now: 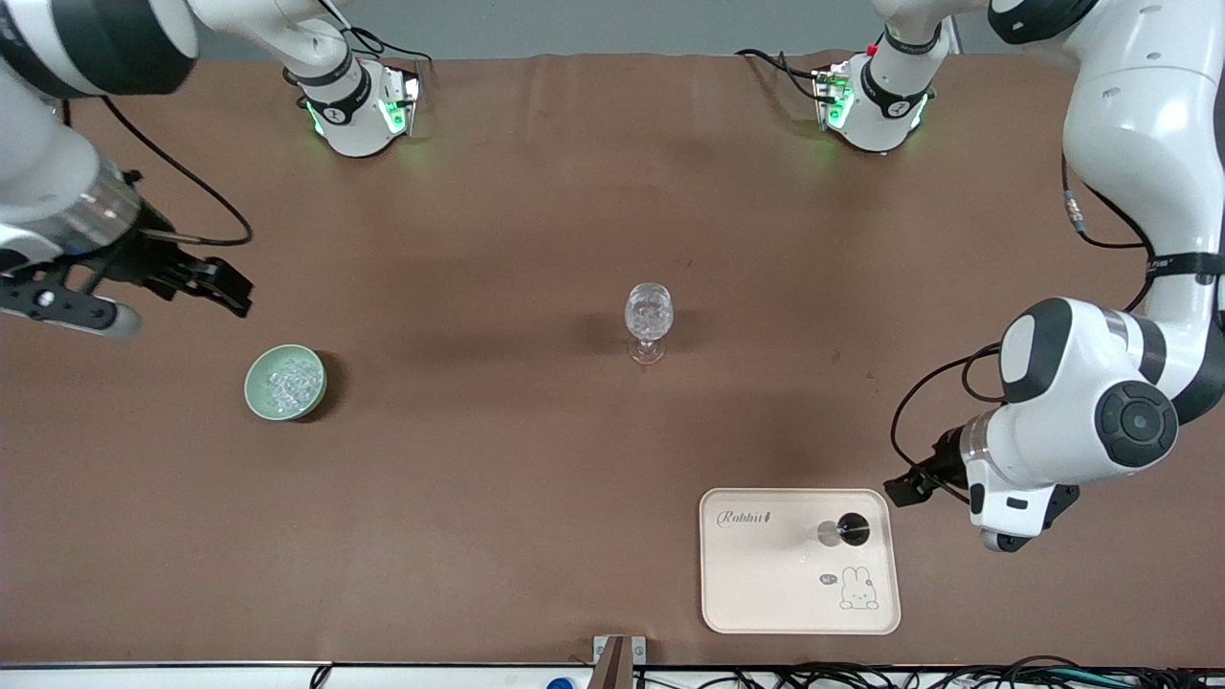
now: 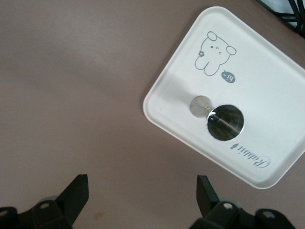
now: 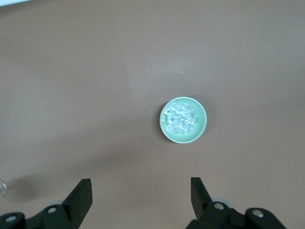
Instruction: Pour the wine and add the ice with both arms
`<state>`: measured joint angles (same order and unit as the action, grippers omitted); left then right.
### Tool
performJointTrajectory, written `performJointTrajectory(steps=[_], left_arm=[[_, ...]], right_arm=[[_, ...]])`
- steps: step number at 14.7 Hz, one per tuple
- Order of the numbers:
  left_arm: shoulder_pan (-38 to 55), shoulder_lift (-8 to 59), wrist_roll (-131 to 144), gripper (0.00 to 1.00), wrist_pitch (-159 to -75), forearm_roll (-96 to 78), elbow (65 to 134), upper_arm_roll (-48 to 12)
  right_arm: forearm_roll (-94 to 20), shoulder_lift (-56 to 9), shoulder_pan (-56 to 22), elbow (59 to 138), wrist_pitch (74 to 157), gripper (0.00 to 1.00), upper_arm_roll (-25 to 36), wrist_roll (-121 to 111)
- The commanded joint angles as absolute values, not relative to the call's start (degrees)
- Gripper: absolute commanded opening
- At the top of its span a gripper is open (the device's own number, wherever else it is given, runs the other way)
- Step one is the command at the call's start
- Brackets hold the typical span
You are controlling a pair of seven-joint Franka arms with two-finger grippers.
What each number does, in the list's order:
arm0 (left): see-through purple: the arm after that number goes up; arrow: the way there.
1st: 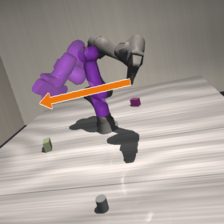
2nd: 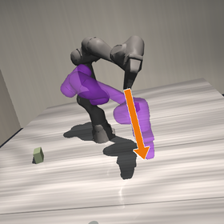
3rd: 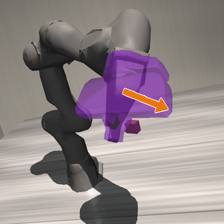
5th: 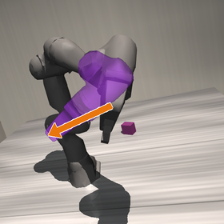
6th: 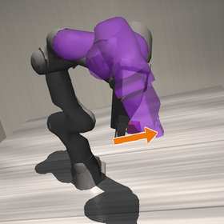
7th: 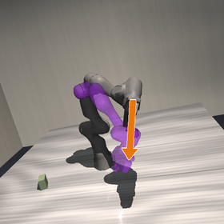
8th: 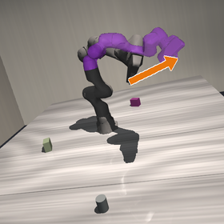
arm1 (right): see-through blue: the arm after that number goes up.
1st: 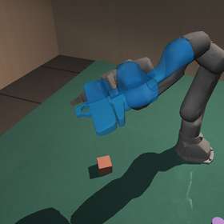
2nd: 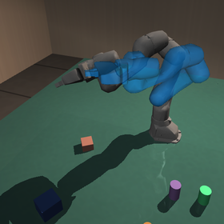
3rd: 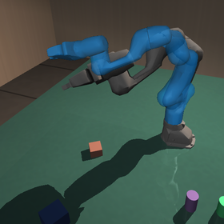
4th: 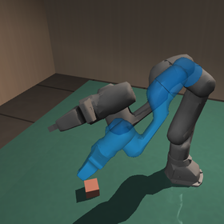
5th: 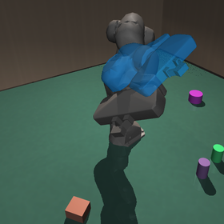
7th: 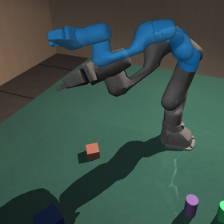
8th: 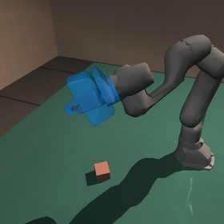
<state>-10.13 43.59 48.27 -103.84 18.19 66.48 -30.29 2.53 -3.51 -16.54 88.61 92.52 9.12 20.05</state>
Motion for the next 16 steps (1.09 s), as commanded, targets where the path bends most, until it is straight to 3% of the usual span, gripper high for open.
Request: performJointTrajectory(steps=[1,10,13,16], left_arm=[[-10.64,37.90,43.44,1.00,-99.68,20.48,68.55,-30.94],[-13.36,24.89,20.22,1.00,-93.70,19.17,68.64,-30.59],[-12.75,20.58,17.33,1.00,-88.17,17.33,69.25,-30.06],[-7.58,11.81,15.47,1.00,-87.27,7.07,76.17,-20.34]], right_arm=[[3.25,1.66,-13.81,94.03,92.29,0.92,7.82,15.93],[3.25,6.41,-8.18,97.73,90.71,0.92,7.82,5.37],[3.25,7.82,-6.77,98.43,89.74,0.92,7.74,2.56],[3.25,8.44,-5.71,99.40,89.82,0.92,7.82,0.18]])
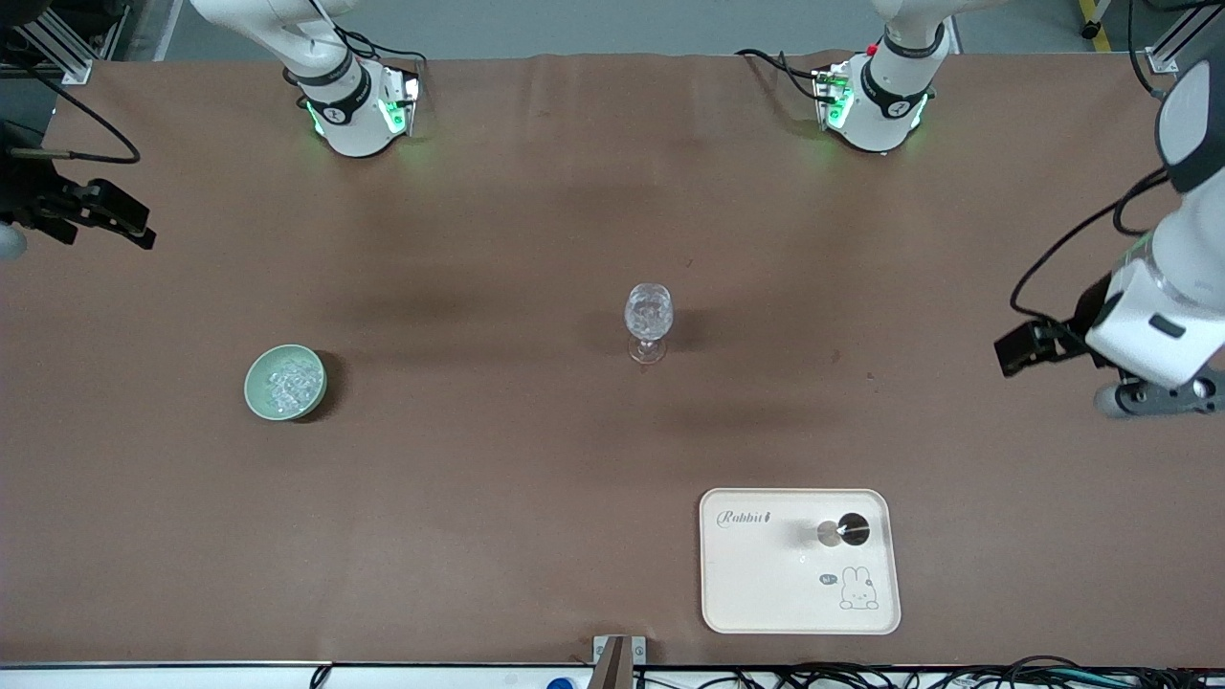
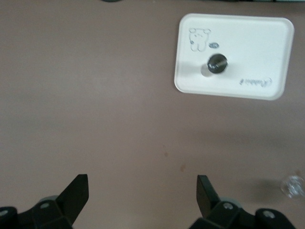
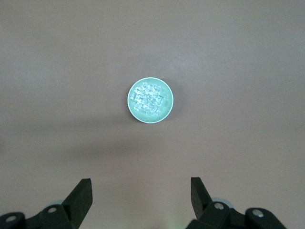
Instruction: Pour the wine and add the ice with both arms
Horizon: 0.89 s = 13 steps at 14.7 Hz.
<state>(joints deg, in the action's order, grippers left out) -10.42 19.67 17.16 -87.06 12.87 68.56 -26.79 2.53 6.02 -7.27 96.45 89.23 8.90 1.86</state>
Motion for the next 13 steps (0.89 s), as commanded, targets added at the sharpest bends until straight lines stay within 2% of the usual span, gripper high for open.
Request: performJointTrajectory(steps=[1,3,7,13], left_arm=[[-5.82,9.17,14.69,1.00,-87.36,4.25,78.81,-17.00],[-3.61,4.85,12.75,1.00,-87.45,2.90,82.86,-13.72],[-3.34,-2.62,12.57,1.00,-88.59,2.64,90.60,-13.18],[-0.70,-7.37,6.44,1.00,-88.77,1.14,95.00,-9.50]], right_arm=[[3.25,8.35,-5.54,99.40,89.82,0.92,7.82,-0.09],[3.25,8.35,-5.45,99.40,89.82,0.92,7.82,-0.09],[3.25,8.17,-5.45,99.32,89.91,0.92,7.82,-0.09],[3.34,7.47,-3.87,97.48,90.18,0.92,7.82,-3.24]])
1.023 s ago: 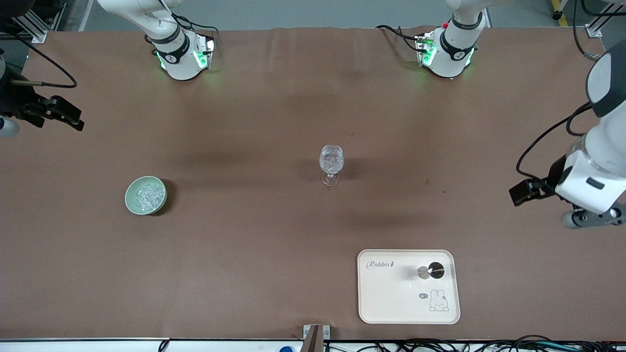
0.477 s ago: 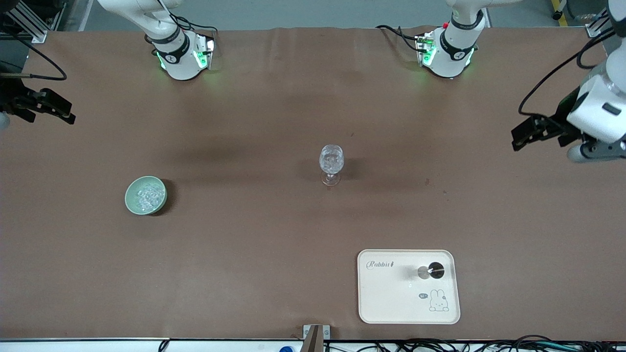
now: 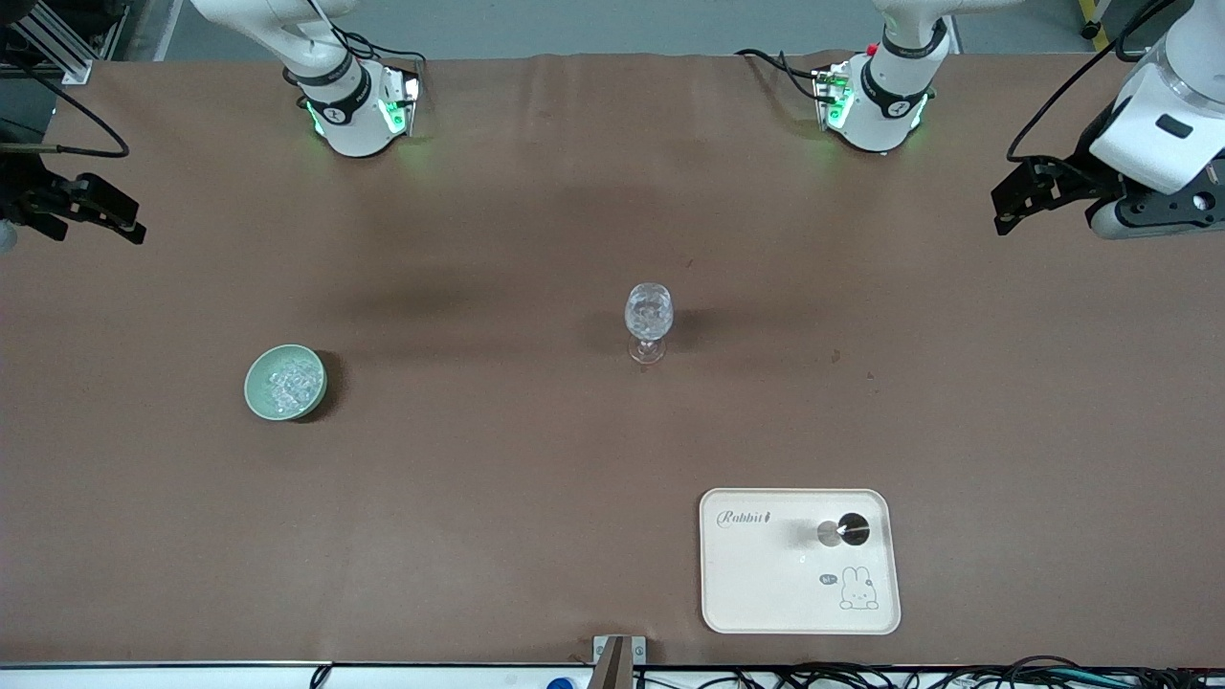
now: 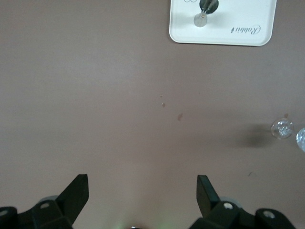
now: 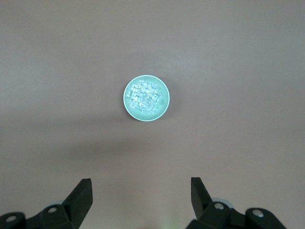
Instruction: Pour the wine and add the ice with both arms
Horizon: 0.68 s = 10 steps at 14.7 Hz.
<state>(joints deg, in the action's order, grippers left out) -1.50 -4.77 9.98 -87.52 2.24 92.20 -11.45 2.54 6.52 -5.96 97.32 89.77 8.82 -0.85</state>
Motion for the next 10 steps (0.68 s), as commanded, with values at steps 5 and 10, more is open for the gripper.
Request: performJointTrajectory(steps=[5,10], left_arm=[[-0.62,-7.82,5.36,1.00,-88.77,1.14,95.10,-8.79],[-0.62,-7.65,4.92,1.00,-88.68,1.14,94.83,-8.53]], right_arm=[[3.34,7.03,-3.60,96.86,90.35,0.92,7.82,-5.36],[3.34,6.06,-2.99,96.06,90.35,0.92,7.82,-7.73]])
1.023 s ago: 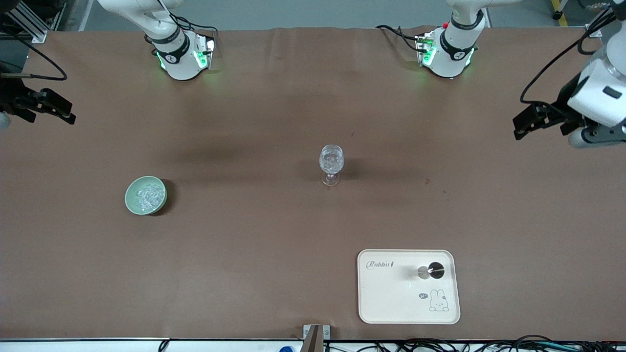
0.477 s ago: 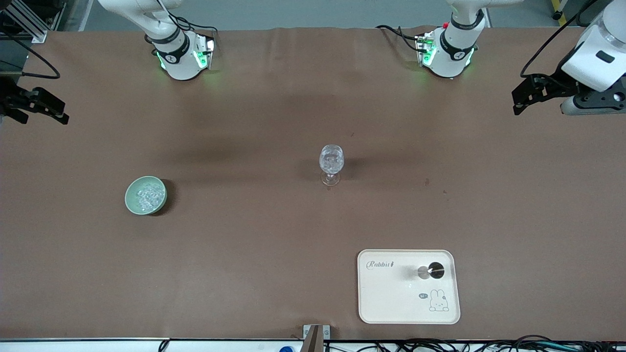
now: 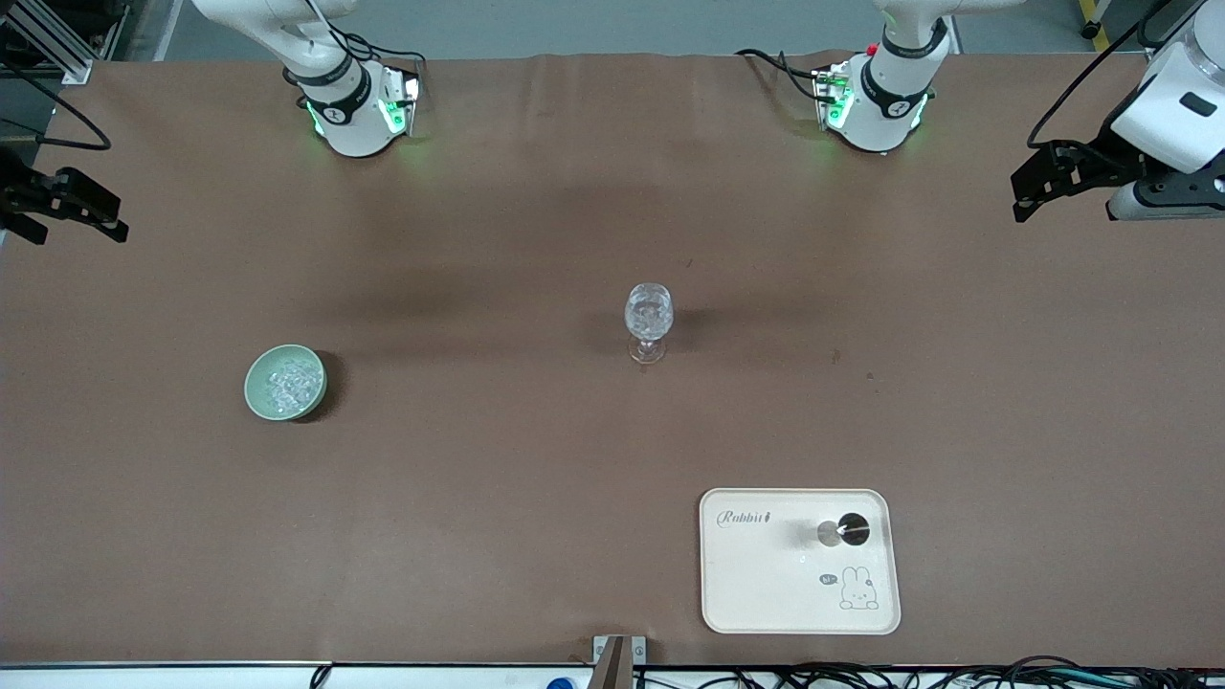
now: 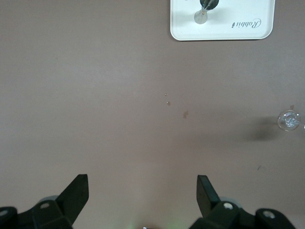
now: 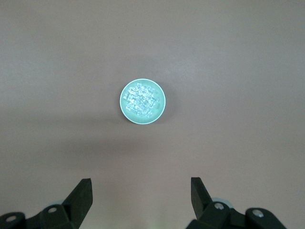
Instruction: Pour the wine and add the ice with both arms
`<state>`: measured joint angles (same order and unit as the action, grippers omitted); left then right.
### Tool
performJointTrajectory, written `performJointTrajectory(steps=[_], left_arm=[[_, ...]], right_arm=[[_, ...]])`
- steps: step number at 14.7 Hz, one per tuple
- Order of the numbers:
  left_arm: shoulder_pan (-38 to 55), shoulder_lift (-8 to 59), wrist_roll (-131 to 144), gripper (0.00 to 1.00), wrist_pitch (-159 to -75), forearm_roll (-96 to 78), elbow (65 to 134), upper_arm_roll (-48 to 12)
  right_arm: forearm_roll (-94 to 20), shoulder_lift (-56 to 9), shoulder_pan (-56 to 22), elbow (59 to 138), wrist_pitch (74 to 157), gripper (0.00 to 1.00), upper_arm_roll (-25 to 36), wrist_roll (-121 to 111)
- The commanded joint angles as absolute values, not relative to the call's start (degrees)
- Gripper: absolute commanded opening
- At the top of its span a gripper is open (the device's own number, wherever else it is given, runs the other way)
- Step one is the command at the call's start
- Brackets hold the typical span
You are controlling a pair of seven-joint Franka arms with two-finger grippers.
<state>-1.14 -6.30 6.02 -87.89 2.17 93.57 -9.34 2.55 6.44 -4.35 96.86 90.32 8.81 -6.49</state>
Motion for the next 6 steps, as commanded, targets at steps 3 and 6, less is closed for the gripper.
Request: performJointTrajectory(steps=[3,6], left_arm=[[-0.62,-7.56,4.92,1.00,-88.68,1.05,94.83,-8.53],[-0.62,-7.56,4.83,1.00,-88.68,-0.53,94.92,-8.26]], right_arm=[[3.34,5.89,-2.99,95.98,90.35,0.92,7.82,-7.73],[3.34,5.80,-3.08,96.06,90.35,0.92,7.74,-7.65]])
